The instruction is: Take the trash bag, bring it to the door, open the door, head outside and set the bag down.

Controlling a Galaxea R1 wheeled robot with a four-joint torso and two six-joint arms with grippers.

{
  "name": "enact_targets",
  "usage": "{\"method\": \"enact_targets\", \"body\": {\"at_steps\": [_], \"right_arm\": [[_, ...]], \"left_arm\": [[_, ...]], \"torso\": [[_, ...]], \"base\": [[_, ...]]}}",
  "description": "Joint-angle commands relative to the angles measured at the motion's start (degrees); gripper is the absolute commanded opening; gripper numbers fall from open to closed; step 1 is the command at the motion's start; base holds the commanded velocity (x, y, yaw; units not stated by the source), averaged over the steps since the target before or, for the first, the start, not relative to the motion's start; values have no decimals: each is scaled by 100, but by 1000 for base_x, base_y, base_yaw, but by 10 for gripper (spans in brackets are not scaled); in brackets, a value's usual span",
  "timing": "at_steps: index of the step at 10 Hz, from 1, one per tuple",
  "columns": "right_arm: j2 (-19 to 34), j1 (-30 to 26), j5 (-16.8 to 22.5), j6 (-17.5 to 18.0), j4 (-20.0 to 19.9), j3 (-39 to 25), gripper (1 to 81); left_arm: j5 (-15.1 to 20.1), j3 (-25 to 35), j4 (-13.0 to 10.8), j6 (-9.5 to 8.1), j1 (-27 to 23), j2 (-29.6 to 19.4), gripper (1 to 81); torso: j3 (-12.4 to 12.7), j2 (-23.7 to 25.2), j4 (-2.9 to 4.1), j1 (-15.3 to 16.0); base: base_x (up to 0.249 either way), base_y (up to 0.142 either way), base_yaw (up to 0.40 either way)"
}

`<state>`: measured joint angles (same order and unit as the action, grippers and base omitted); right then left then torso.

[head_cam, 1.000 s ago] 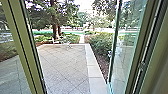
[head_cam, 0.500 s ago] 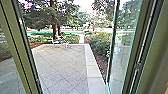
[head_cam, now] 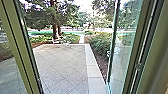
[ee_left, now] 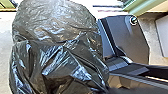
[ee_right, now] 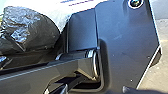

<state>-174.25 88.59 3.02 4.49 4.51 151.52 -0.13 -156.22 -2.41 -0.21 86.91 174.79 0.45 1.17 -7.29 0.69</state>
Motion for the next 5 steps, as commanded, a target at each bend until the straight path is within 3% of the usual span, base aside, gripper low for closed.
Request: {"method": "enact_targets", "body": {"at_steps": [1, 2, 5], "right_arm": [[-60, -275, 330, -27, 41, -62, 811], [-60, -275, 330, -27, 41, -62, 811], [-60, -249, 330, -27, 41, -62, 811]], "left_arm": [[286, 21, -31, 12, -292, 21, 10], [286, 30, -31, 12, -292, 21, 10], [277, 21, -22, 12, -292, 21, 10]], "torso": [[0, 0, 0, 0], [0, 0, 0, 0], [2, 11, 0, -20]], "base": [[0, 0, 0], [0, 0, 0], [106, 0, 0]]}}
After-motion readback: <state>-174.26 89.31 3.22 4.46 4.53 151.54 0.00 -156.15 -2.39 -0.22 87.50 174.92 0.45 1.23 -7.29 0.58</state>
